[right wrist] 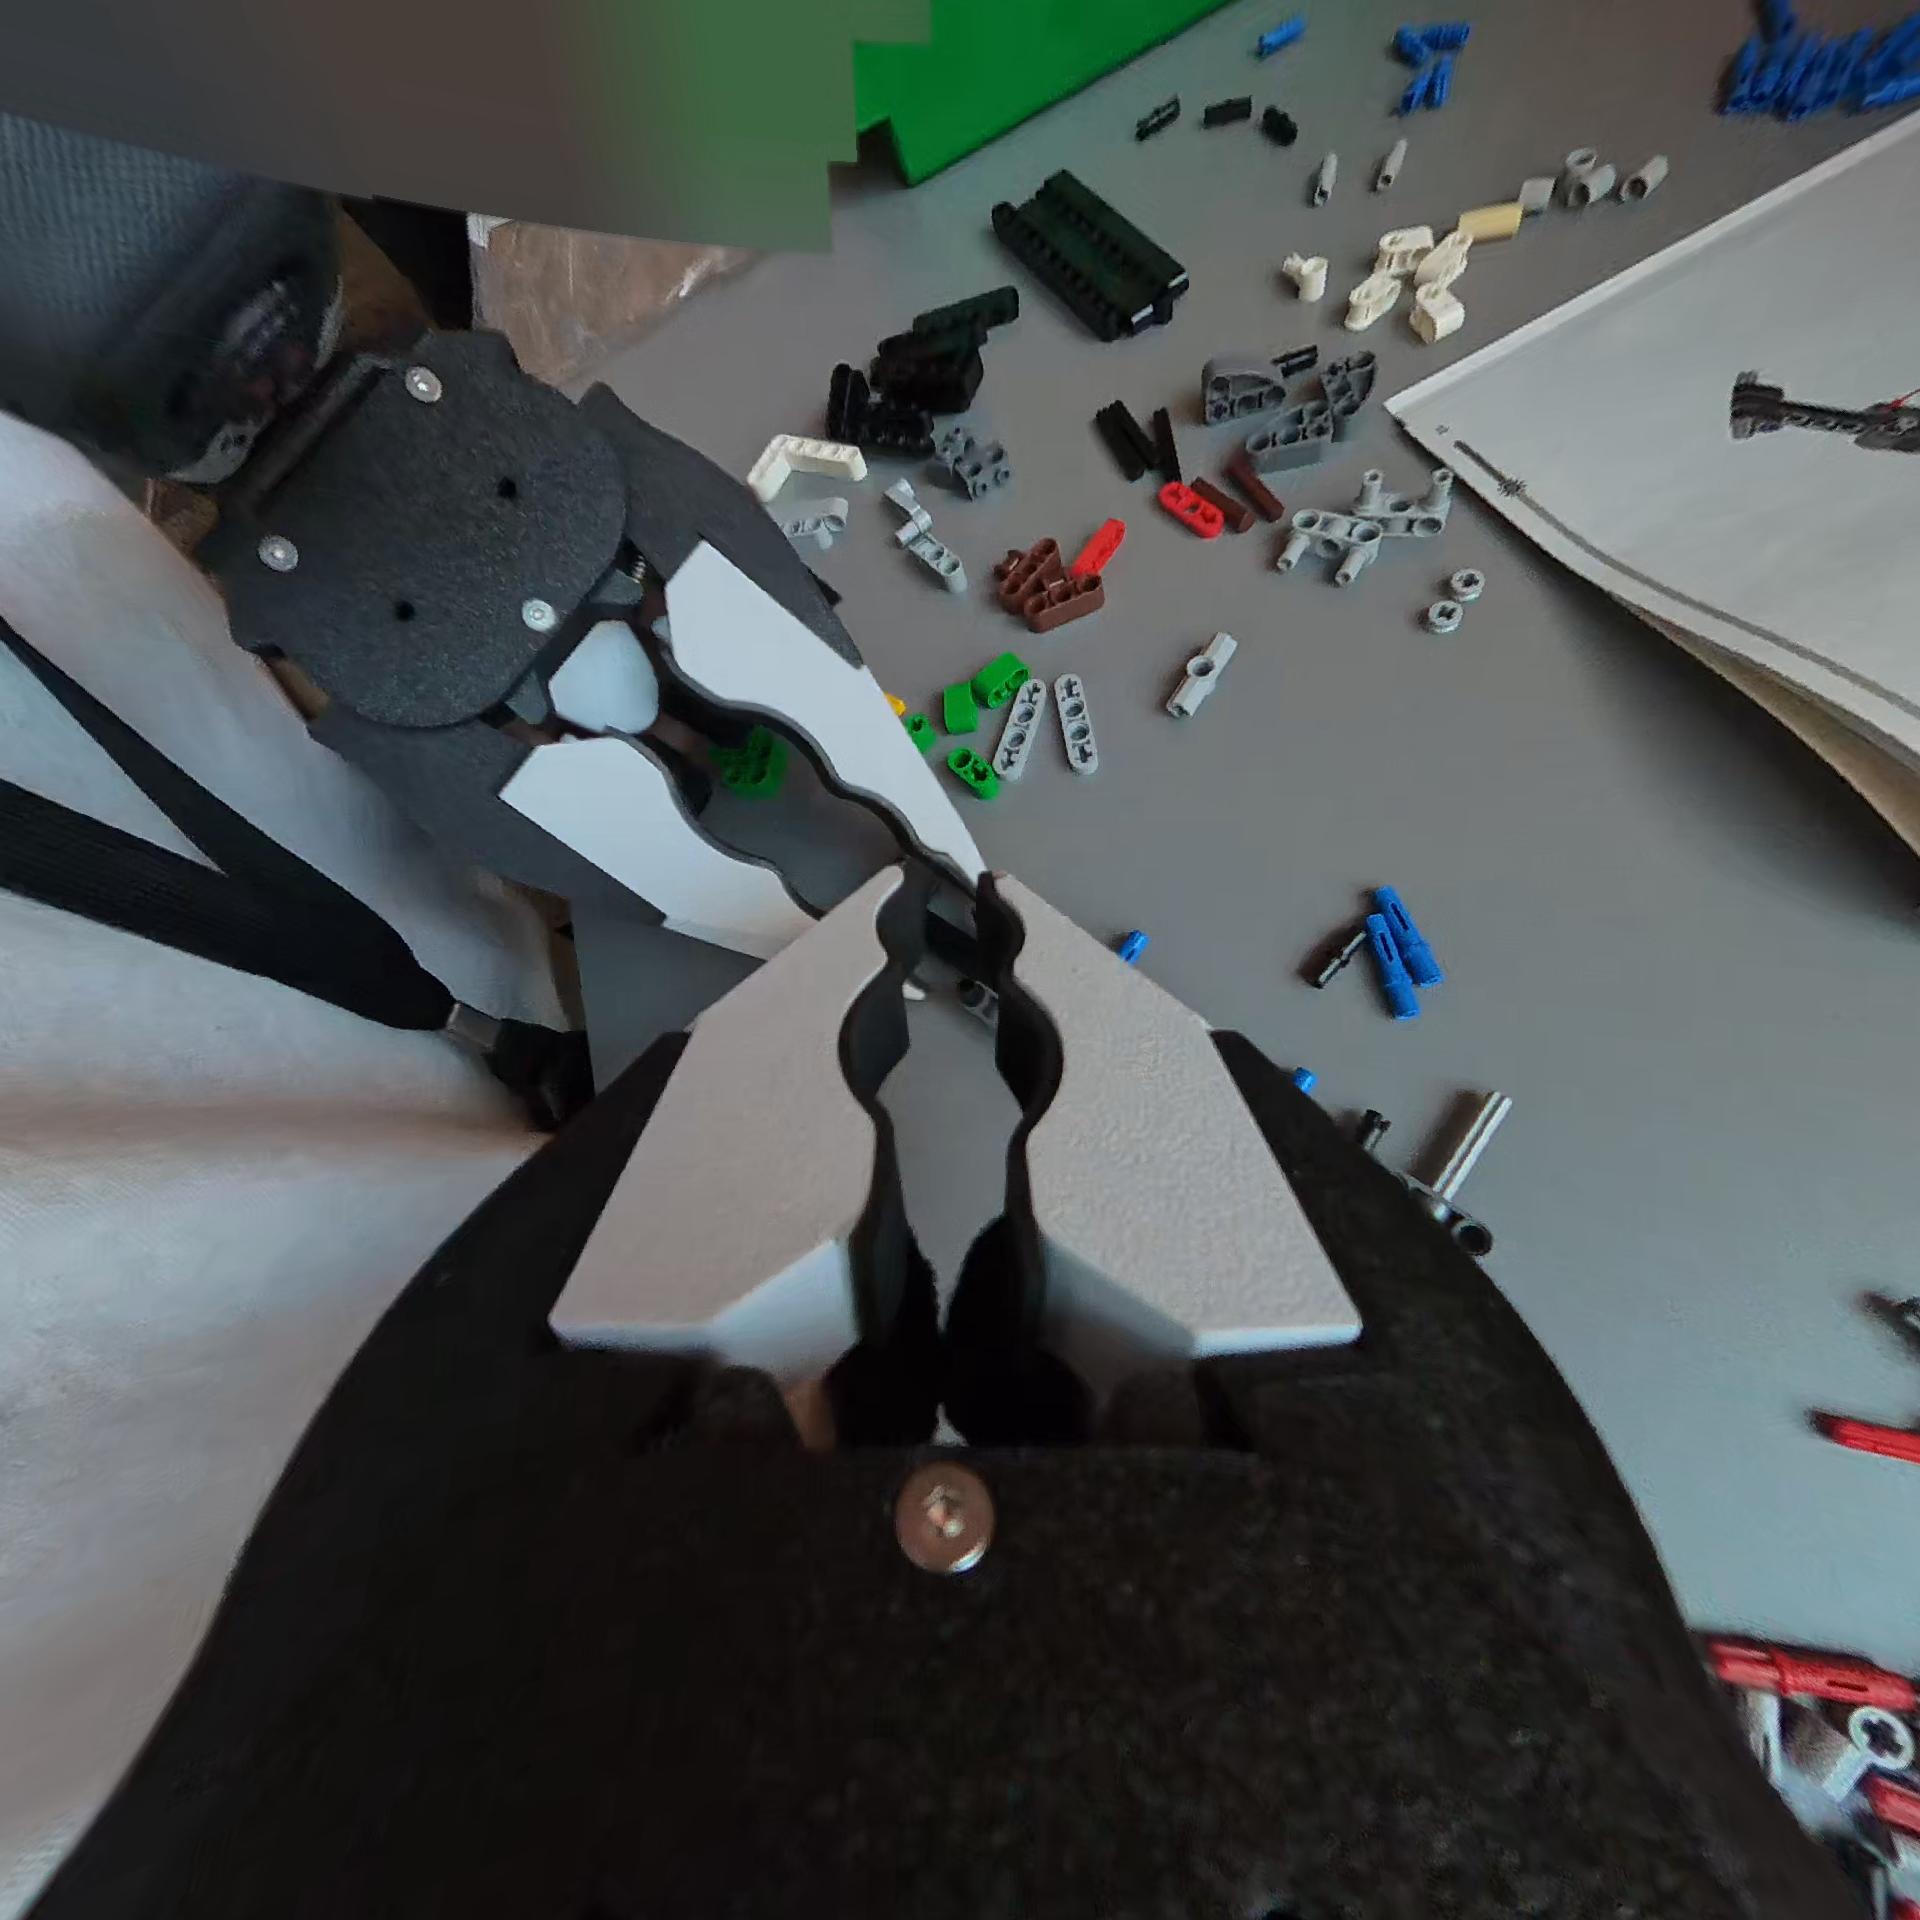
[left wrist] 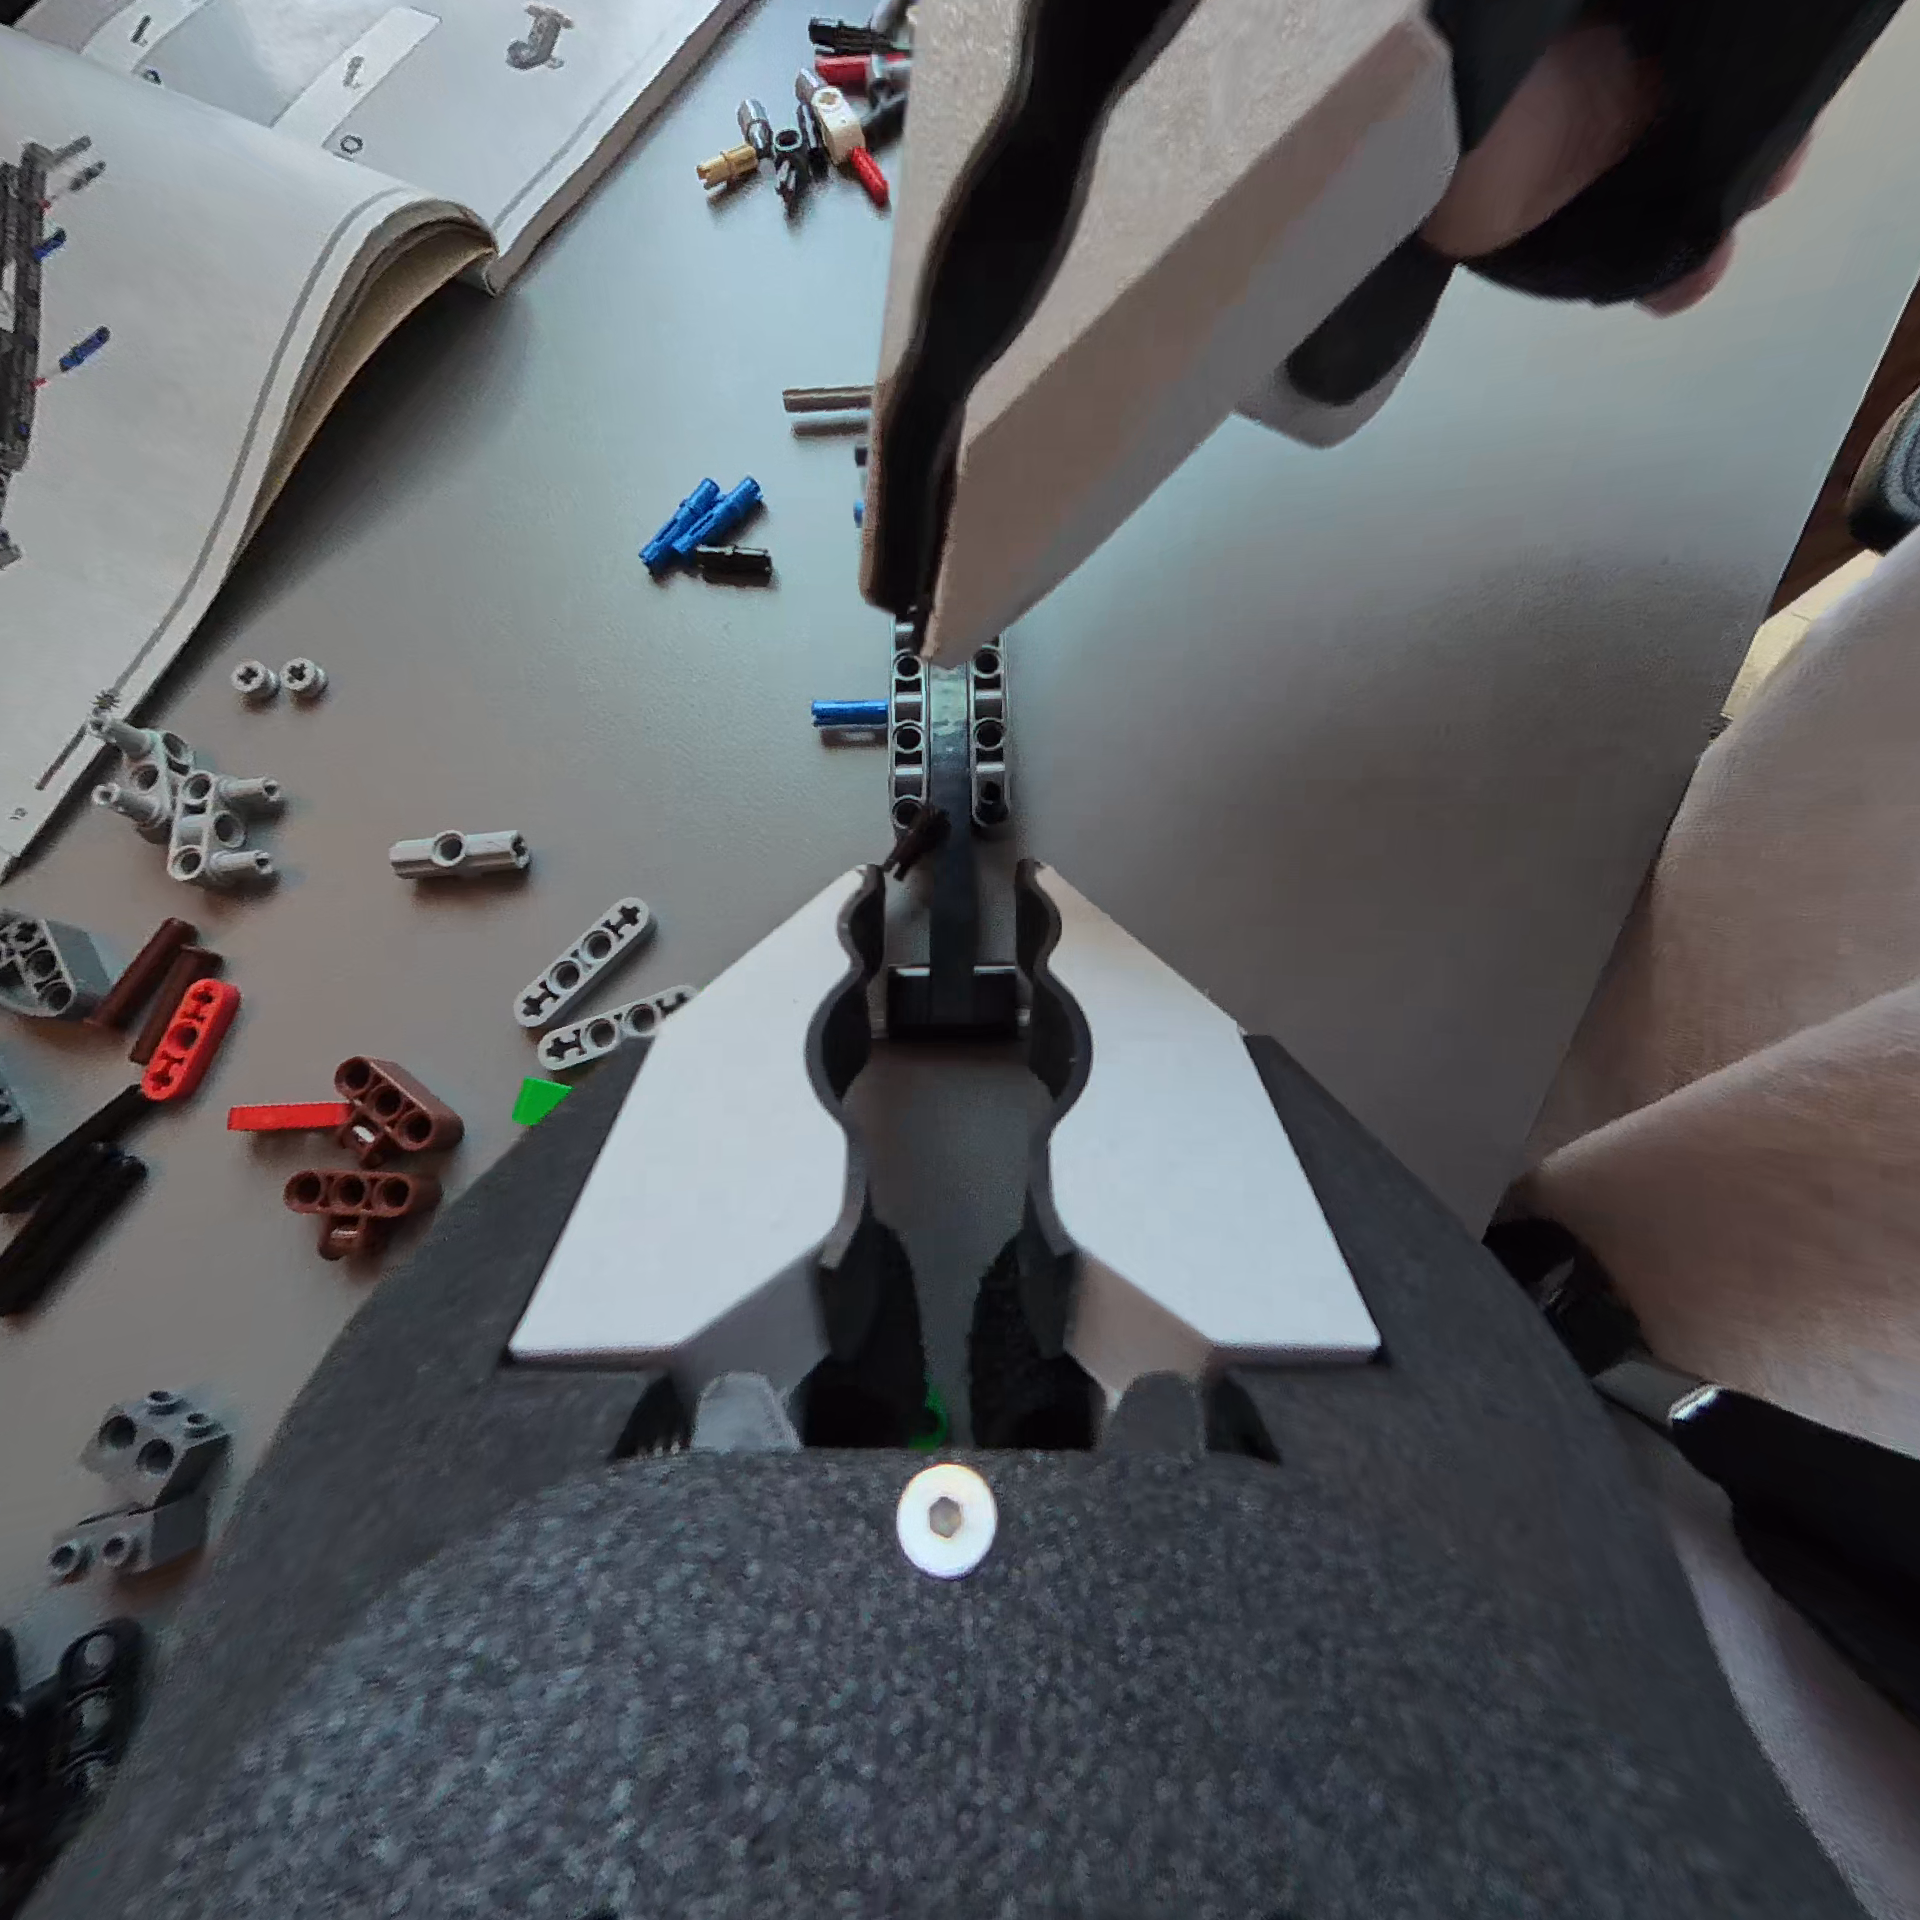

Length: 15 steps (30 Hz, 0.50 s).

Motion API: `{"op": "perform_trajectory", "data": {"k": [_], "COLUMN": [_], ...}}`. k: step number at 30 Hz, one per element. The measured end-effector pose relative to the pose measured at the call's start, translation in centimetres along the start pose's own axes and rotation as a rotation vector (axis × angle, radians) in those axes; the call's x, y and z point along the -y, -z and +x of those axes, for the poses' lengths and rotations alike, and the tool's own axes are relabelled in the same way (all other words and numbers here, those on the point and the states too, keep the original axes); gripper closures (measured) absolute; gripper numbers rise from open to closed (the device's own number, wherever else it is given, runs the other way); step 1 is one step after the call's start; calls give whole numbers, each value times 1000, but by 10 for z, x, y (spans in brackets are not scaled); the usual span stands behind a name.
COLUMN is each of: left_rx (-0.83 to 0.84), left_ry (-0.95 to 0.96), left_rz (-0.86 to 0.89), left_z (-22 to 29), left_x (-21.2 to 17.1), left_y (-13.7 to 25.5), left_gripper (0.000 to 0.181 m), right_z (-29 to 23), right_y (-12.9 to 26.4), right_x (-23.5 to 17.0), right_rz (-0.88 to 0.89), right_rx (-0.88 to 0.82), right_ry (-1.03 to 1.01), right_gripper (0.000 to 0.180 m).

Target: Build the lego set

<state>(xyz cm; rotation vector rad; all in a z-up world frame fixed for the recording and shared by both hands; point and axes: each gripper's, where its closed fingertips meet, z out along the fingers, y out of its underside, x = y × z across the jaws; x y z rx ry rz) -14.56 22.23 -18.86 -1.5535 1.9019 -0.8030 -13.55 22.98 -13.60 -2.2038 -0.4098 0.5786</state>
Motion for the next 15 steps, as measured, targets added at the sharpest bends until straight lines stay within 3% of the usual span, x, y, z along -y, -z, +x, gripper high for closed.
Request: {"op": "perform_trajectory", "data": {"k": [4,10,15], "left_rx": [28,10,7], "left_ry": [-25,-52,-4], "left_rz": [0,-44,-55], "left_z": [-2,-4,-18], "left_x": [6,6,9], "left_y": [2,2,8], "left_gripper": [155,156,156], "right_z": [2,0,5], "right_y": [0,5,8], "right_x": [-11,-21,-31], "right_rz": [31,106,135], "right_rx": [-50,-90,-197], "right_ry": [37,-17,58], "right_gripper": [155,159,156]}}
